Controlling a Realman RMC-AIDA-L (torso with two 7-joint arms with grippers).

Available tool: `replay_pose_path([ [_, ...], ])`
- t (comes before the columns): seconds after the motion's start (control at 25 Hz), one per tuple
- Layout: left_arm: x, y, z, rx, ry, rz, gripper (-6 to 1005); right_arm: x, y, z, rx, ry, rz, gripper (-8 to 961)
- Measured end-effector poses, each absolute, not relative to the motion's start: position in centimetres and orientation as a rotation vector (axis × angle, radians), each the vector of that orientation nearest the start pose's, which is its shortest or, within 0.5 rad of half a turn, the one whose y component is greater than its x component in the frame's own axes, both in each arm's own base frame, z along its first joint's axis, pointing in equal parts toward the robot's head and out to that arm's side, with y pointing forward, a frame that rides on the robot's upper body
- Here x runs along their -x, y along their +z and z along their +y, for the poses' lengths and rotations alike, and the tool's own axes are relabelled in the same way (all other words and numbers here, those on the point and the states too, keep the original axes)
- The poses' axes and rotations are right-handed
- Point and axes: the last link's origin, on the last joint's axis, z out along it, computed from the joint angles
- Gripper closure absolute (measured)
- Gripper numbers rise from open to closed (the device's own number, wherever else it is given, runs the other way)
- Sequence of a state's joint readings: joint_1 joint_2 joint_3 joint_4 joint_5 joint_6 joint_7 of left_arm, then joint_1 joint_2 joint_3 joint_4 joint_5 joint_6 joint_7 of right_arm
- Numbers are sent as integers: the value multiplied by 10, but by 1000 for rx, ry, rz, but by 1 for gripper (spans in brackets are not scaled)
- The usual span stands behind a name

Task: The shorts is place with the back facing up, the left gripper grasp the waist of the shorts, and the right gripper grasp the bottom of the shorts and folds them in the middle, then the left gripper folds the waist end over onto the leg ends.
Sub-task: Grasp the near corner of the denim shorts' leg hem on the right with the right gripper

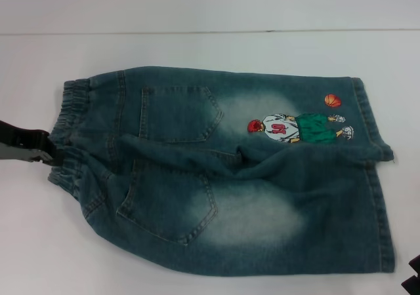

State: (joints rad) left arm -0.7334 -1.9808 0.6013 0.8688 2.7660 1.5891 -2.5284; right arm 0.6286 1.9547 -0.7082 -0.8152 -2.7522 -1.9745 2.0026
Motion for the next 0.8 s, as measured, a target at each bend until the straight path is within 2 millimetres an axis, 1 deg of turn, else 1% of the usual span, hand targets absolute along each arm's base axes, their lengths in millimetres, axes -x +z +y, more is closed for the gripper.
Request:
replay_pose_path([
  [0.36,288,68,371,2175,145,-1754,934,-302,55,295,2853,-559,1481,189],
  [0.8,287,67,371,2178,146,-1751,925,-298,40,303,2864,-592,1449,189],
])
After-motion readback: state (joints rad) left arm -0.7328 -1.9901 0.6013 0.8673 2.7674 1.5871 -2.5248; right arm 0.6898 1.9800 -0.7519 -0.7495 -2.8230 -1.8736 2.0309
